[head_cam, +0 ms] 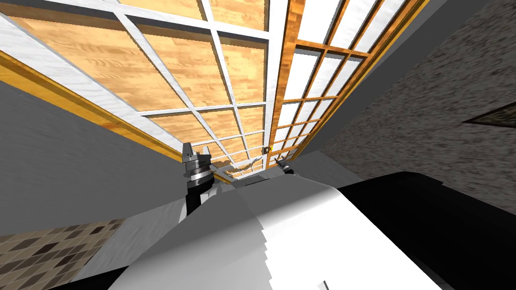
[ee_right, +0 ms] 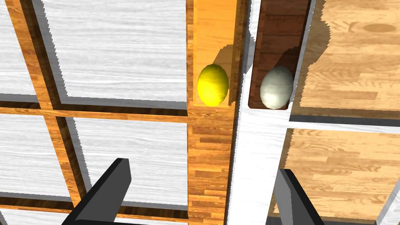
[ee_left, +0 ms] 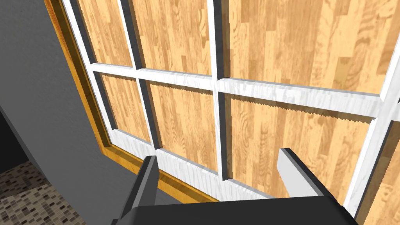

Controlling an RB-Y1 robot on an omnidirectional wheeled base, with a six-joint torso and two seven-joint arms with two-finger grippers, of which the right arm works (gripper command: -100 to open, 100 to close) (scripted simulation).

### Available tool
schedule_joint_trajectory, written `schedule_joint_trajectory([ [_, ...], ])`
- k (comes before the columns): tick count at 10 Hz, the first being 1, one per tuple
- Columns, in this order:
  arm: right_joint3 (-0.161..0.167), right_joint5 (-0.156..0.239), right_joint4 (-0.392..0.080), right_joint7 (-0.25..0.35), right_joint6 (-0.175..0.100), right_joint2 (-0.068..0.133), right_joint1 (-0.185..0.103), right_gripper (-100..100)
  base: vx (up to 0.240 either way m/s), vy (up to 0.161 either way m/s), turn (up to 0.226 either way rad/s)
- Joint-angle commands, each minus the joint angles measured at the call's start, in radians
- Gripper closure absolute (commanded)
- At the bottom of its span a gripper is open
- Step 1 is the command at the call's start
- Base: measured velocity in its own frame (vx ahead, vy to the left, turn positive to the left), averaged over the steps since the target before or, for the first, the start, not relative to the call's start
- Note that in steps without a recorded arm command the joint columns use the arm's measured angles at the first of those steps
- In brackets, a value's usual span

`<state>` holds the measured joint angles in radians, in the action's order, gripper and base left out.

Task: Pull the door open

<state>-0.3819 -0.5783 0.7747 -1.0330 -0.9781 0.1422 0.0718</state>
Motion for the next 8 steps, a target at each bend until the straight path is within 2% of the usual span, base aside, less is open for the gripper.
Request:
schedule_joint_trajectory([
  [1, 0.000, 0.000, 0.000, 0.000, 0.000, 0.000, 0.000, -100, 0.098, 0.009, 0.007],
  [3, -0.004, 0.006, -0.013, -0.006, 0.003, 0.008, 0.014, -100, -0.098, -0.030, -0.045],
  [8, -0.017, 0.037, -0.056, -0.026, 0.018, 0.035, 0.053, -100, -0.173, -0.051, -0.057],
])
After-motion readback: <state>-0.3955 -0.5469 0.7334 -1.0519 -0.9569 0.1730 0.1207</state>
